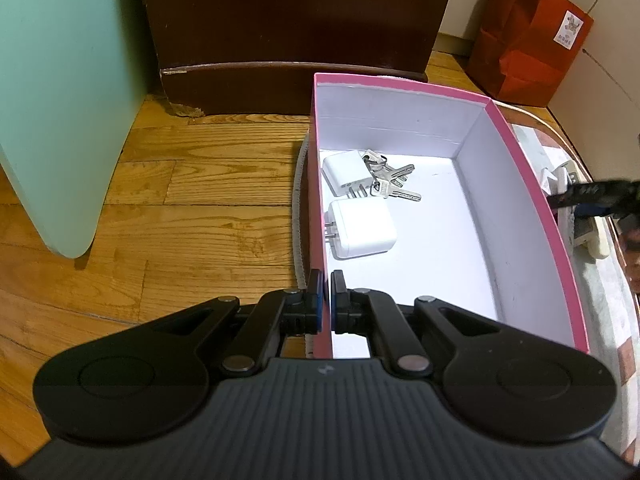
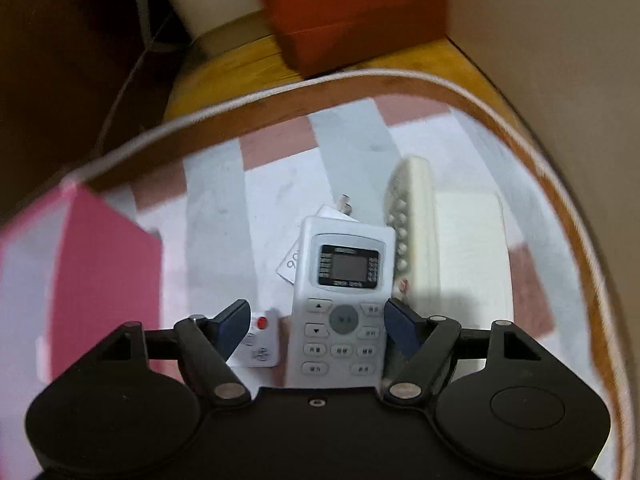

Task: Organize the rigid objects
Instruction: 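Reach the right tool to the white TCL remote and grasp it, then carry the TCL remote into the box and open the right tool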

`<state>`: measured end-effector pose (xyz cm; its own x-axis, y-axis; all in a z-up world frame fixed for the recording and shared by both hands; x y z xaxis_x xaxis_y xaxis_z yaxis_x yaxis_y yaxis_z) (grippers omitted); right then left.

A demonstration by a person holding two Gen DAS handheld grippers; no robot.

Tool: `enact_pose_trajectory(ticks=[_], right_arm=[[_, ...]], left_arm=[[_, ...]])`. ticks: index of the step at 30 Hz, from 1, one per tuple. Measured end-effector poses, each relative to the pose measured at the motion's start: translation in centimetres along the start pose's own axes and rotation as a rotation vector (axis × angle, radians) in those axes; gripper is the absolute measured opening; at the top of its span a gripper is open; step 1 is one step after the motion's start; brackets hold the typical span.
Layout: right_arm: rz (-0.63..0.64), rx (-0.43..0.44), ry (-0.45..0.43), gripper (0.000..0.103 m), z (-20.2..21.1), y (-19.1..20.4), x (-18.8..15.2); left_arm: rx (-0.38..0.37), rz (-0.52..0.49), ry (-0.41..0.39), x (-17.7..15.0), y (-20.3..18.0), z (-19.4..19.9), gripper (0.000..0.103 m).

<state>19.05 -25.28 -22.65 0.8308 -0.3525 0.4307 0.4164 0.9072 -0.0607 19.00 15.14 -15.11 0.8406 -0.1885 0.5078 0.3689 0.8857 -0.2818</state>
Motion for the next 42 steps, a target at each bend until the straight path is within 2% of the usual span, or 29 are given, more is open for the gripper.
enact_pose_trajectory(ticks=[3,4,5,7,8,13,16,20,23,27,29,33,34,35,38,42], right_arm=[[0.108,-0.081,-0.031,0.077,-0.3,1.3,-0.8],[0.14,-0.104,-0.036,0.07,-0.4,1.5,-1.1],[0.145,-0.106,-0.043,0.068,-0.3,1.4,-1.4],[0.113,-0.082,-0.051,0.065,-0.1,0.7,-1.6],[0.097,-0.07,-0.055,0.061,0.1,0.4,-1.6],[0.084,0.041,-0.053,0.06,1.2,-0.1,-3.7],[0.137,0.065,-0.037,0.059,1.9,0.5,-6.0],[0.272,0.076,-0.018,0.054,3.3,1.8,-9.3],[0.257,0.107,-0.028,0.057,3.8,1.7,-10.2],[0.216,0.117,0.003,0.063,2.7,1.6,-10.1],[0.23,0.116,0.021,0.072,2.0,2.1,-10.1],[0.321,0.083,-0.048,0.078,1.3,3.7,-9.7],[0.38,0.064,-0.076,0.074,1.3,4.2,-9.8],[0.403,0.061,-0.091,0.06,1.5,4.3,-9.7],[0.298,0.055,-0.043,0.06,1.7,3.1,-9.1],[0.178,0.116,-0.043,0.06,2.8,1.3,-9.2]], left_arm=[[-0.009,0.012,-0.001,0.0,0.2,0.0,0.003],[-0.01,0.012,-0.001,-0.1,0.1,0.0,0.003],[-0.009,0.01,-0.001,-0.1,0.1,0.1,0.003],[-0.007,0.007,-0.001,-0.1,0.0,0.1,0.003],[-0.007,0.006,-0.001,-0.1,0.0,0.1,0.003],[-0.012,0.011,-0.002,-0.1,0.0,0.1,0.003],[-0.012,0.011,-0.002,0.0,0.1,0.1,0.003],[-0.011,0.009,-0.001,0.0,0.1,0.1,0.003],[-0.014,0.011,-0.002,-0.1,0.1,0.1,0.003],[-0.013,0.009,-0.002,0.0,0.1,0.1,0.003],[-0.013,0.01,-0.002,0.0,0.1,0.1,0.003],[-0.014,0.013,-0.002,0.0,0.1,0.1,0.003],[-0.014,0.013,-0.002,0.0,0.1,0.1,0.003],[-0.014,0.012,-0.002,0.0,0.1,0.1,0.003],[-0.006,0.007,0.004,-0.1,0.0,-0.1,0.003],[-0.006,0.007,0.006,-0.1,-0.1,-0.1,0.003]])
Point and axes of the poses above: each gripper's, at about its wrist camera, not at the fingertips, and z roughly against the way its jaws point, y to its left, x to its top, the point moved 5 cm from there along -z, roughly the way its jaws point, and after that the axes turned 10 degrees about -x, right-handed, at the moved point
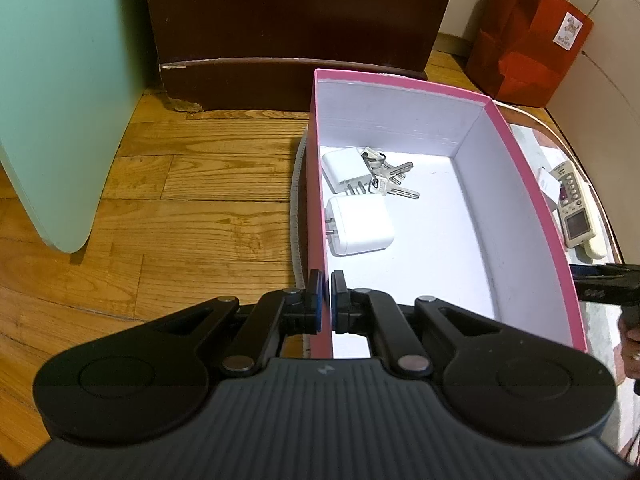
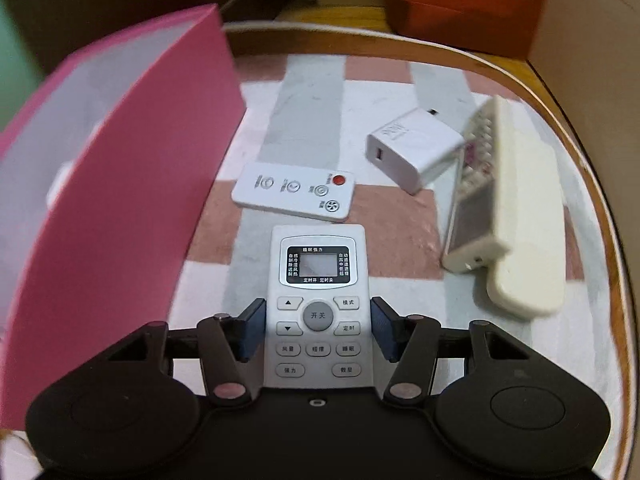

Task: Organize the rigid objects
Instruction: 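Carry the TCL remote into the box and open the right tool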

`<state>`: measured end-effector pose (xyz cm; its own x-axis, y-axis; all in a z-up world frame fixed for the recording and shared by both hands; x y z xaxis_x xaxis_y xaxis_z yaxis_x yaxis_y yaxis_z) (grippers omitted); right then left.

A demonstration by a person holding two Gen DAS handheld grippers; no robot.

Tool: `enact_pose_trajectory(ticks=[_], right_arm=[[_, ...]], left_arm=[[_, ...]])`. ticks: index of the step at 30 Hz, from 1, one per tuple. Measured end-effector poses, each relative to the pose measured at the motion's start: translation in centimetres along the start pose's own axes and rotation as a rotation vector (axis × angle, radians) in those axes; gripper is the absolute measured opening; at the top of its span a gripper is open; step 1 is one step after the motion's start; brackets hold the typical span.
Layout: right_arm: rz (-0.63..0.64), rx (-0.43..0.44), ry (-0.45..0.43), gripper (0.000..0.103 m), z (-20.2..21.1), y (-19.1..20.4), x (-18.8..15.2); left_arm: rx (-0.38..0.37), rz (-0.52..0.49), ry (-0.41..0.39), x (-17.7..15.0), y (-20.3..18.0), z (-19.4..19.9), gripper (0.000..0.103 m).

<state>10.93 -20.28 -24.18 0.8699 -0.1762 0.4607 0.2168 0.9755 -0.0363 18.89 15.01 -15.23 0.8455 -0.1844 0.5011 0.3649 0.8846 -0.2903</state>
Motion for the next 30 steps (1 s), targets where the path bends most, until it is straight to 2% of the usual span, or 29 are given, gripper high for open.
enact_pose_trajectory(ticks=[3,6,8,12,15,16,18,20,26,28,30], right_arm=[[-0.077,0.029,-0.031,0.06,2.3,-0.7,0.3],[-0.101,0.064,-0.108,0.061,6.2,-0.1,1.6],[-0.126,0.12,-0.159,0.061,8.8,0.6,2.8],[-0.085,0.251,-0.226,0.061,13.2,4.4,5.0],[-0.022,0.338,-0.188,0.061,14.2,8.8,6.0],[0.008,0.317,-0.156,0.061,13.7,10.3,6.4],[0.098,0.204,-0.09,0.061,12.1,13.2,7.0],[0.182,0.17,-0.037,0.061,9.8,15.9,7.8],[0.164,0.096,0.176,0.061,1.4,18.9,9.6],[0.139,0.064,0.224,0.061,-0.7,19.0,9.7],[0.114,0.02,0.23,0.061,-2.3,18.8,10.0]], left_arm=[[-0.006,0.004,-0.007,0.1,0.1,0.1,0.003],[-0.005,-0.011,-0.017,0.1,0.0,0.4,0.002],[0.001,-0.021,-0.02,0.0,-0.1,0.4,0.002],[-0.002,-0.014,-0.024,0.0,-0.1,0.4,0.002],[-0.006,-0.017,-0.026,0.0,-0.1,0.5,0.002],[-0.006,-0.021,-0.026,0.0,0.0,0.5,0.002],[-0.009,-0.02,-0.028,0.0,0.1,0.5,0.002],[-0.016,-0.012,-0.03,-0.1,0.2,0.5,0.002],[-0.05,0.025,-0.036,0.0,0.9,0.7,0.002],[-0.051,0.026,-0.036,0.0,0.9,0.8,0.002],[-0.05,0.021,-0.036,-0.1,0.8,0.8,0.002]])
Point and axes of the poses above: each gripper's, at about its wrist camera, not at the fingertips, and z roughly against the way its jaws point, y to its left, x to its top, the point moved 5 cm from there along -z, roughly the way its jaws point, and after that the axes turned 10 degrees about -x, right-handed, at the moved point
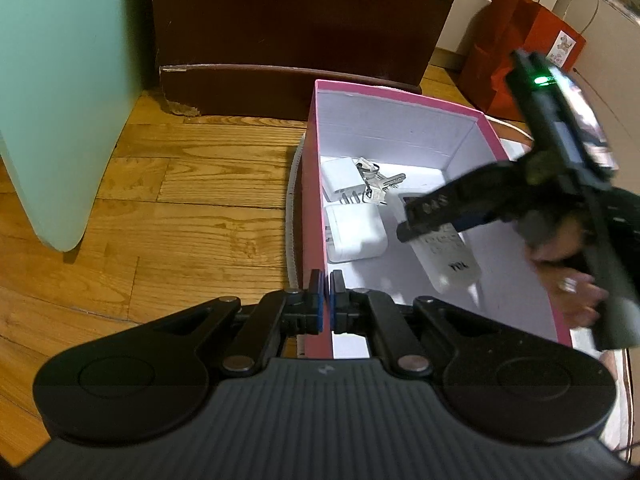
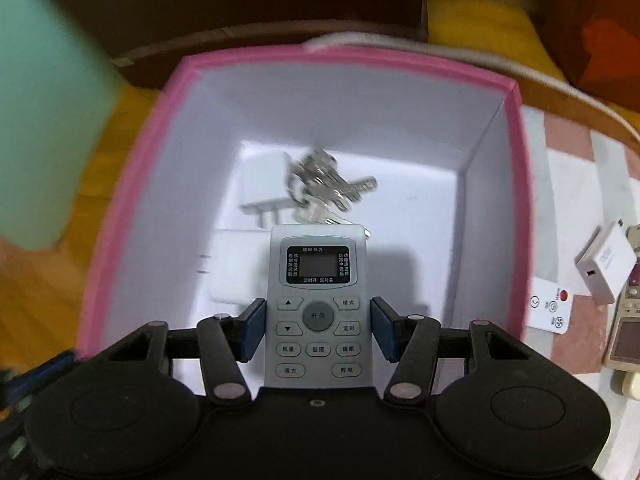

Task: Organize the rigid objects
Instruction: 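Carry the TCL remote into the box and open the right tool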

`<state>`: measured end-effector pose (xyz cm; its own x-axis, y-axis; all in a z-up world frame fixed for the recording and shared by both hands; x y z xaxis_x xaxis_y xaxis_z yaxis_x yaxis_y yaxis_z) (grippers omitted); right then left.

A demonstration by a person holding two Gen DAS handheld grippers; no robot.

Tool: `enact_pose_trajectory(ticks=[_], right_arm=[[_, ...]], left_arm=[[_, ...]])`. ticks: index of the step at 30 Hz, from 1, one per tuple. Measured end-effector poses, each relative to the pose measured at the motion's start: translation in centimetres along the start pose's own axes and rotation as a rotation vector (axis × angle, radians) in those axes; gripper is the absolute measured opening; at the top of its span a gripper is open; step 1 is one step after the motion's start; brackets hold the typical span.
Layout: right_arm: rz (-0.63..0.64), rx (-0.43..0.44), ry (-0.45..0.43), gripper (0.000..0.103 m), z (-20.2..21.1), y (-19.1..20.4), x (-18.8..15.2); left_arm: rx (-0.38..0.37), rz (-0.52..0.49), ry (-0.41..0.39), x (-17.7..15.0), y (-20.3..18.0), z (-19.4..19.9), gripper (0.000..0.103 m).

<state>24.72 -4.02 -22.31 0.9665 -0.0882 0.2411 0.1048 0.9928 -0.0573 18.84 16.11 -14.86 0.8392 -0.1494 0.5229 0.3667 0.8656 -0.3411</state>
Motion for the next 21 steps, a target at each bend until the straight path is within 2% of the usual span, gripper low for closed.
enact_pose_trajectory(ticks=[4,8,12,14,17,19,21], right_arm=[[-0.093,0.049,0.058,0.061,-1.7,-0.3,-0.2],[-0.12,0.098,0.116,0.061,-2.6,0.3,-1.4],[-0.164,0.131,0.099,0.062,-2.3,-0.4,-1.6],[-0.204,0.185,0.101,0.069,-1.7,-1.1,-1.7],[-0.208,0.305,0.03,0.069,1.6,-1.9,-2.6],[-0.174,0.381,-0.069,0.069,4.9,-2.7,-3.6],[-0.143,0.403,-0.155,0.069,7.7,-4.1,-4.5]], left_arm=[[-0.004,-0.005,0.002,0.0,0.0,-0.1,0.002],[-0.008,-0.002,-0.005,0.1,0.0,0.1,0.002],[-0.012,0.0,-0.011,0.1,0.1,0.5,0.002],[-0.014,0.002,-0.015,0.1,0.1,0.6,0.002],[-0.011,0.006,-0.018,0.2,0.3,0.8,0.002],[-0.007,0.007,-0.02,0.2,0.4,0.8,0.002],[0.002,0.004,-0.021,0.3,0.5,0.8,0.002]])
Point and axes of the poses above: each gripper's, at about its wrist camera, not at the fingertips, and z roughly against the way its jaws point, y to its left, x to its top, the point moved 5 cm from there along -z, roughly the way its jaws point, and after that the axes turned 10 degrees about -x, right-handed, at the moved point
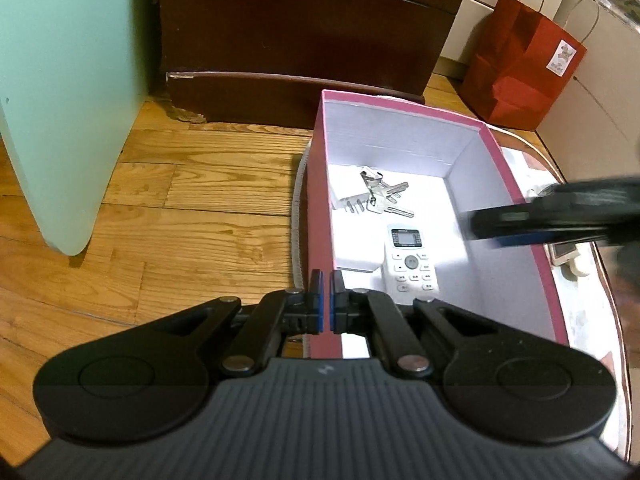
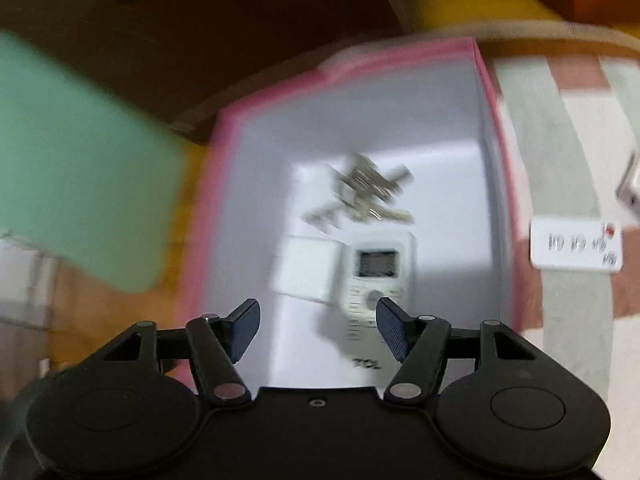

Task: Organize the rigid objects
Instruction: 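Carry the TCL remote into the box and open the right tool, then grasp the beige remote on the mat with the right tool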

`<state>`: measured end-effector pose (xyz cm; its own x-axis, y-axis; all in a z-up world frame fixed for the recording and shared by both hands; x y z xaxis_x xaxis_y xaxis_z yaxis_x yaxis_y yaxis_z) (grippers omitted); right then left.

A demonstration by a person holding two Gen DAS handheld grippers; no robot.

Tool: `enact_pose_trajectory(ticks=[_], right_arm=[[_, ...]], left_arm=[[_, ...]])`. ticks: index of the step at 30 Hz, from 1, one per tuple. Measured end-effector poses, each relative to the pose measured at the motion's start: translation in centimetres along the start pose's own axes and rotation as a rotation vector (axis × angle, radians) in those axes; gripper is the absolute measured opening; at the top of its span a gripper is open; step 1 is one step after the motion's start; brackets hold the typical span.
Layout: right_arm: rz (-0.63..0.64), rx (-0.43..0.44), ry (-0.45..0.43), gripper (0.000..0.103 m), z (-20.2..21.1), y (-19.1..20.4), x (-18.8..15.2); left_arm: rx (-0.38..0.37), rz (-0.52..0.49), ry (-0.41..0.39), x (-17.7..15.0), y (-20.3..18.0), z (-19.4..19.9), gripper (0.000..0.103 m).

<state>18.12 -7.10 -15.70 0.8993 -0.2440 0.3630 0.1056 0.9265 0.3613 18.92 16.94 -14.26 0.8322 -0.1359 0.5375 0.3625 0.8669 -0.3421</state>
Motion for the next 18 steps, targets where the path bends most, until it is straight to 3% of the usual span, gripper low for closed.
enact_pose_trajectory(ticks=[4,8,13,15,18], right_arm=[[0.092,-0.113,-0.14,0.069,6.3,-3.3,0.6],[0.06,-0.272,-0.199,0.069,9.3,-9.3,2.1],[-0.032,-0.462,-0.169,0.062,7.8,-17.5,3.3],[-0.068,-0.493,-0.147,0.054,6.4,-19.9,3.4],[-0.137,-0.511,-0.128,0.053,4.5,-22.7,3.6]], left_arm=[[0.002,-0.002,-0.005,0.2,0.1,0.1,0.002],[-0.004,-0.009,0.0,0.1,-0.2,-0.2,0.001],[-0.011,-0.013,0.018,0.0,-0.4,-0.7,0.001],[-0.009,-0.015,0.016,0.0,-0.5,-0.8,0.001],[-0.026,0.012,0.014,0.0,0.0,-0.8,0.001]])
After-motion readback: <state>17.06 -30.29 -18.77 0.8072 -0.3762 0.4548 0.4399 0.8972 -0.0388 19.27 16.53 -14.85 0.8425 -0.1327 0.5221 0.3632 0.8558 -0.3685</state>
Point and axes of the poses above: each gripper's, at about its wrist camera, not at the fingertips, and z roughly against the way its jaws point, y to its left, x to its top, the point moved 5 cm from there along -z, roughly the way its jaws point, and after that the axes turned 10 degrees about -x, right-handed, at the moved point
